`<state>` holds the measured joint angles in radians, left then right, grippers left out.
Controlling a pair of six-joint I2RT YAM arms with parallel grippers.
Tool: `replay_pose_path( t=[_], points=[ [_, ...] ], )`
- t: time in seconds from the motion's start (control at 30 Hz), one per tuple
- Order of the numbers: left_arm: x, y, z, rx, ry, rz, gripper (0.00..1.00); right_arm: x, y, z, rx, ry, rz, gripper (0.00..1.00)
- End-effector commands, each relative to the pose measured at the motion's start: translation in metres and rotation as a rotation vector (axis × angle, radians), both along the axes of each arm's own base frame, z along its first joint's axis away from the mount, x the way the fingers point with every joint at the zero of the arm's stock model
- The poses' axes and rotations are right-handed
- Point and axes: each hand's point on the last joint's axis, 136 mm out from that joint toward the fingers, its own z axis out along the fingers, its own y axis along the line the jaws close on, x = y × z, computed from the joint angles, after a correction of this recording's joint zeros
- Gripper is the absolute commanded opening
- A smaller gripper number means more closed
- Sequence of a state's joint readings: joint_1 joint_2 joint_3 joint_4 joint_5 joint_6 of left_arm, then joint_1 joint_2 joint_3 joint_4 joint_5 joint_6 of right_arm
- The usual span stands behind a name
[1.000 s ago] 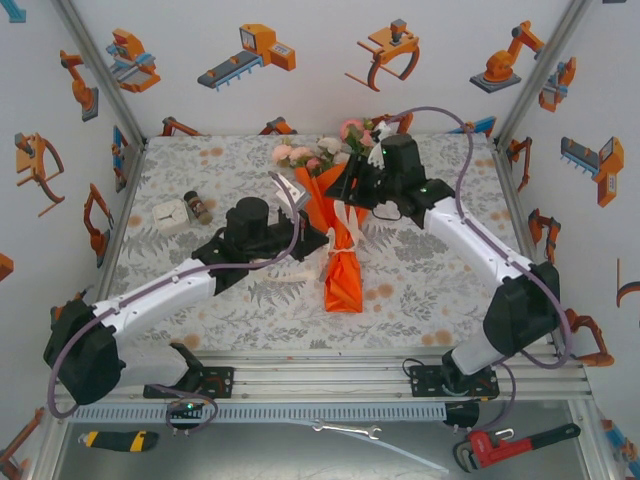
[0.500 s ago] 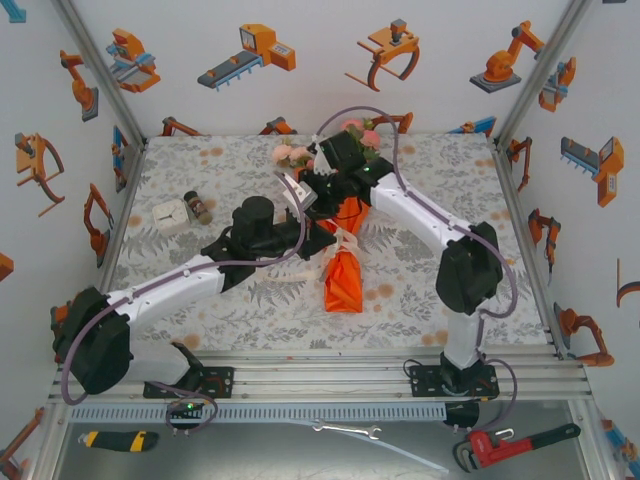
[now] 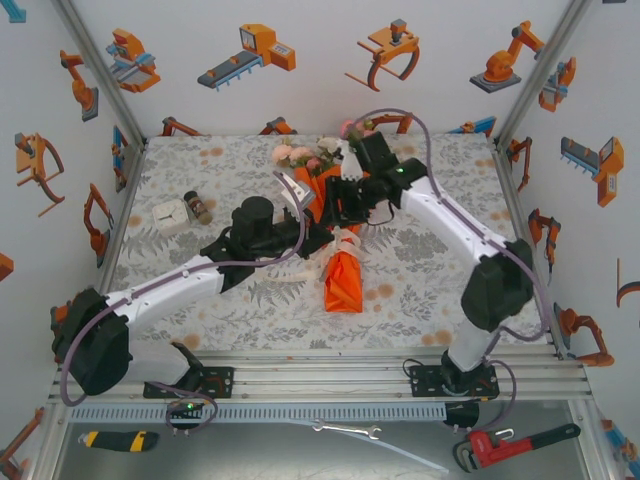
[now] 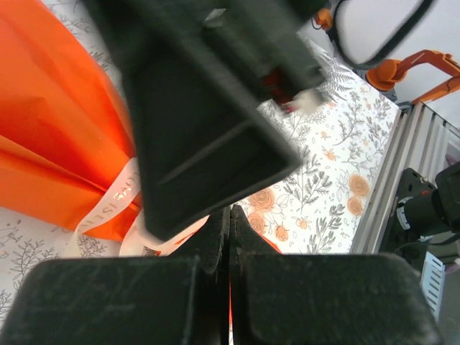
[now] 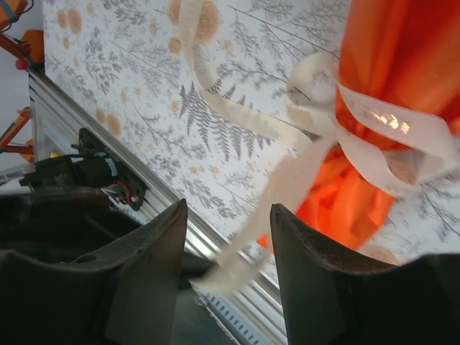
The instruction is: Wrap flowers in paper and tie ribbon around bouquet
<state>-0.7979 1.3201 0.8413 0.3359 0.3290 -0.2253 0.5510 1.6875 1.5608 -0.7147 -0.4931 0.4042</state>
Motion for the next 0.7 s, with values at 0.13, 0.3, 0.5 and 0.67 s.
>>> replay_pose_path(
  t=[0.13,0.3,0.5,0.67],
  points=[
    [0.004,0.008,0.009,0.032,-0.056,0.043,0.0,-0.04,-0.029,0.046,0.156,-0.393,0.125,0.55],
    [0.005,0.008,0.016,0.03,-0.072,0.046,0.0,-0.046,-0.028,0.044,0.236,-0.595,0.164,0.64],
    [0.007,0.004,0.016,0.046,-0.063,0.039,0.0,-0.024,-0.017,0.043,0.285,-0.77,0.155,0.6],
    [0.011,0.003,0.015,0.037,-0.046,0.053,0.0,-0.019,-0.002,0.029,0.252,-0.825,0.186,0.55]
  ],
)
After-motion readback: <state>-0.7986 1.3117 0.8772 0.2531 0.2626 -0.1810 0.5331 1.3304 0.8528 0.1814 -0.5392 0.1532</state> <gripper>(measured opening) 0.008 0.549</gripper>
